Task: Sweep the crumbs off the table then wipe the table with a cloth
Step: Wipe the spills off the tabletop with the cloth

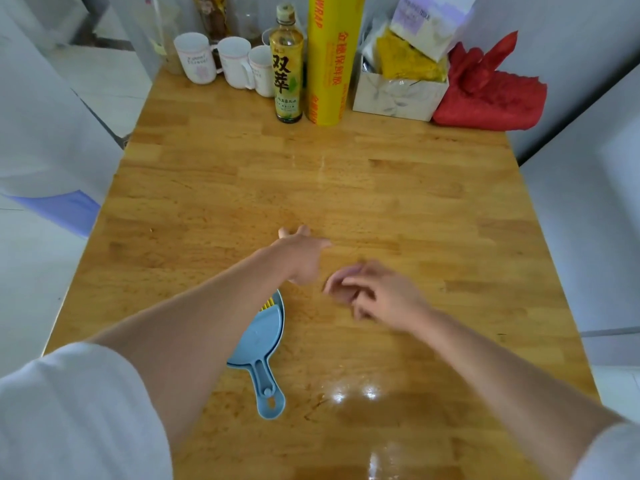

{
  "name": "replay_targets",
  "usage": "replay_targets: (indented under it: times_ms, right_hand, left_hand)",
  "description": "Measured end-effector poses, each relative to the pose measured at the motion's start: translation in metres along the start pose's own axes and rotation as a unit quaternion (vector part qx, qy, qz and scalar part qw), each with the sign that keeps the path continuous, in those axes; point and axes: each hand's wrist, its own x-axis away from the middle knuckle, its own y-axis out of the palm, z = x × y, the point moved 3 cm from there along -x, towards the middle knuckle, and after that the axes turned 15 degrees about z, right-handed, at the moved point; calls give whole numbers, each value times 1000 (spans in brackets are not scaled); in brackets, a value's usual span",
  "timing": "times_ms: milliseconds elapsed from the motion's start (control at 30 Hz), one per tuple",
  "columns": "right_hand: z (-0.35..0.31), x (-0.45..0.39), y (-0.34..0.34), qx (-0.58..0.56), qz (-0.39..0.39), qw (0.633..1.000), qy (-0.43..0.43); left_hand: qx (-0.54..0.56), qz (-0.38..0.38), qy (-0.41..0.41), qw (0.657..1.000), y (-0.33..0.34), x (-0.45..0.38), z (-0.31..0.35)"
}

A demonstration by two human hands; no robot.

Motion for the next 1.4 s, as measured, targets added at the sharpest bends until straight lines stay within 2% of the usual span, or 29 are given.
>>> replay_targets:
  times_ms: [67, 133, 167, 200, 300, 400, 467, 500, 533, 567, 600, 633, 667, 700, 733, 767, 833, 900, 933, 967, 1033, 1067, 1133, 1167, 1200, 1233, 1300, 1367, 1400]
  right_hand:
    - [43, -39, -33, 14, 97, 984, 148]
    - [73, -65, -53, 4, 231, 914, 334]
    - [69, -70, -49, 11, 266, 895, 357]
    - [53, -75, -38, 37, 263, 911, 315]
    - [-14, -36, 9, 23, 166, 979, 115]
    - [-39, 51, 27, 14, 104, 994, 9]
    - [-21, 95, 8, 26, 54, 997, -48]
    - [0, 105, -8, 54, 55, 996, -42]
    - [27, 111, -27, 88, 87, 992, 7]
    - [55, 117, -48, 113, 149, 978, 96]
    - [81, 126, -66, 132, 227, 939, 221]
    - [95, 138, -73, 145, 280, 885, 342]
    - [91, 146, -67, 148, 307, 843, 416]
    - [72, 149, -51, 152, 316, 834, 426]
    - [43, 151, -30, 148, 311, 856, 385]
    - [10, 151, -5, 122, 297, 895, 311]
    - [-53, 170, 42, 54, 202, 968, 139]
    - [-79, 208, 59, 28, 100, 995, 4]
    - [-72, 224, 51, 18, 88, 996, -15]
    - [-56, 236, 36, 19, 103, 994, 5]
    - [-1, 255, -7, 57, 209, 964, 157]
    - [28, 264, -33, 71, 267, 924, 265]
    - [71, 281, -61, 91, 362, 798, 472]
    - [72, 285, -59, 87, 383, 742, 544]
    - [57, 282, -48, 88, 393, 721, 564]
    - [35, 275, -31, 92, 393, 737, 542]
    - [-24, 255, 11, 58, 369, 823, 428]
    - [-79, 247, 50, 2, 262, 932, 250]
    - [-93, 251, 58, 3, 207, 965, 158]
  left_hand:
    - [-5, 7, -3, 1000, 1, 0, -2]
    - [-12, 6, -5, 1000, 3, -1, -1]
    - [-16, 8, -5, 1000, 4, -1, 1]
    - [-17, 13, -5, 1000, 4, 0, 1]
    - [-24, 15, 2, 1000, 3, 2, 2]
    - [-26, 11, 4, 1000, 3, 5, 3]
    - [-21, 11, 3, 1000, 6, 6, 4]
    - [-19, 20, 3, 1000, 8, 6, 3]
    - [-15, 29, 3, 999, 10, 7, 3]
    - [-9, 35, 0, 999, 13, 8, 4]
    - [-3, 39, -7, 999, 16, 10, 5]
    - [-2, 40, -16, 999, 19, 12, 7]
    - [-13, 44, -25, 999, 22, 15, 11]
    - [-34, 53, -29, 998, 24, 19, 16]
    - [-58, 69, -22, 996, 26, 24, 24]
    - [-76, 90, -4, 993, 28, 29, 33]
    - [-79, 134, 57, 986, 35, 45, 56]
    - [-53, 135, 114, 983, 47, 66, 75]
    - [-47, 119, 138, 982, 55, 75, 82]
    - [-47, 97, 158, 982, 64, 84, 86]
    - [-58, 53, 180, 981, 81, 99, 89]
    - [-70, 42, 181, 980, 87, 102, 87]
    - [-89, 40, 176, 980, 93, 105, 85]
    - [-95, 38, 172, 980, 95, 107, 85]
    - [-99, 37, 171, 980, 96, 108, 85]
    - [-100, 38, 172, 979, 95, 109, 85]
    - [-96, 39, 179, 978, 93, 109, 85]
    - [-101, 33, 183, 977, 90, 110, 83]
    - [-104, 27, 183, 977, 88, 111, 82]
